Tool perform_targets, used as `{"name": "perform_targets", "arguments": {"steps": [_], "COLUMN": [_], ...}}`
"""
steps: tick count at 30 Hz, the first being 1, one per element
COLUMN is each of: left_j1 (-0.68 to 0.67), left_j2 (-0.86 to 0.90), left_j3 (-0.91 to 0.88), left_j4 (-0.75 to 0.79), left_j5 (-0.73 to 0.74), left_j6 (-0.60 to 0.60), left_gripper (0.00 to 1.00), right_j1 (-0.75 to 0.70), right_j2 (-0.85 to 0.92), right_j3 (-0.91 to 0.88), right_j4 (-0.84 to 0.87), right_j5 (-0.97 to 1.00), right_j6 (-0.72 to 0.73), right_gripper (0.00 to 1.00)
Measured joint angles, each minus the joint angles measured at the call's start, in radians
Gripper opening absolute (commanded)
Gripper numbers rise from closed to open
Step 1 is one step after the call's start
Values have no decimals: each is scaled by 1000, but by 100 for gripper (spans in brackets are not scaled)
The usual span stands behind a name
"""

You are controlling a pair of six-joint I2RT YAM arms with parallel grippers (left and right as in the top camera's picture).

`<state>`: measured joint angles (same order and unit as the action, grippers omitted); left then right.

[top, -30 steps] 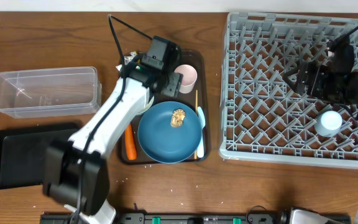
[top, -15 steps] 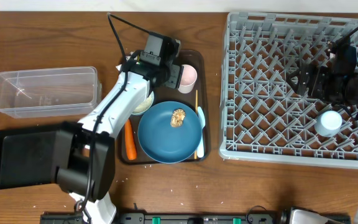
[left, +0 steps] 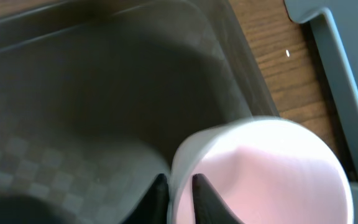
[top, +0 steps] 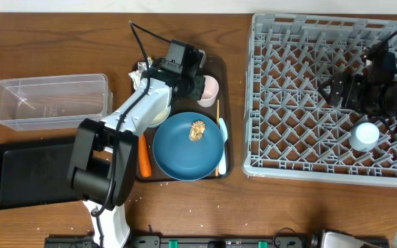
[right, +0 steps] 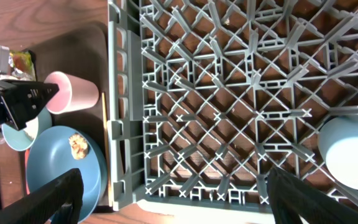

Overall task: Sort waste into correct bins and load items into the dishwasher rack
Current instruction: 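Grasp the pink cup with the left gripper and lift it, then hand the pink cup from the left gripper to the right gripper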

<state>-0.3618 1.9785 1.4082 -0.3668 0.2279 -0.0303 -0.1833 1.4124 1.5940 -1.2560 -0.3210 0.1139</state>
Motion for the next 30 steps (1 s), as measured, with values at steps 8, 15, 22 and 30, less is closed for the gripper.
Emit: {"name": "perform_targets", "arguments": {"steps": [8, 15, 22, 30], "left_j1": [0, 79, 273, 280], "left_j2": [-55, -367, -546, -512], "left_j3": [0, 5, 31, 31], "left_j4": [-64, -71, -56, -63], "left_j5": [2, 135, 504, 907], "left_j6": [-13, -133, -243, -280], "left_gripper": [6, 6, 6, 6], "right_j1": [0, 1, 52, 229], "right_j2": [0, 0, 1, 2], "right_j3": [-2, -62, -241, -412], "right_j4": [0, 68, 322, 686], "right_j5": [0, -51, -347, -688], "right_j6": [0, -12, -138, -225], "right_gripper": [88, 89, 86, 88]}}
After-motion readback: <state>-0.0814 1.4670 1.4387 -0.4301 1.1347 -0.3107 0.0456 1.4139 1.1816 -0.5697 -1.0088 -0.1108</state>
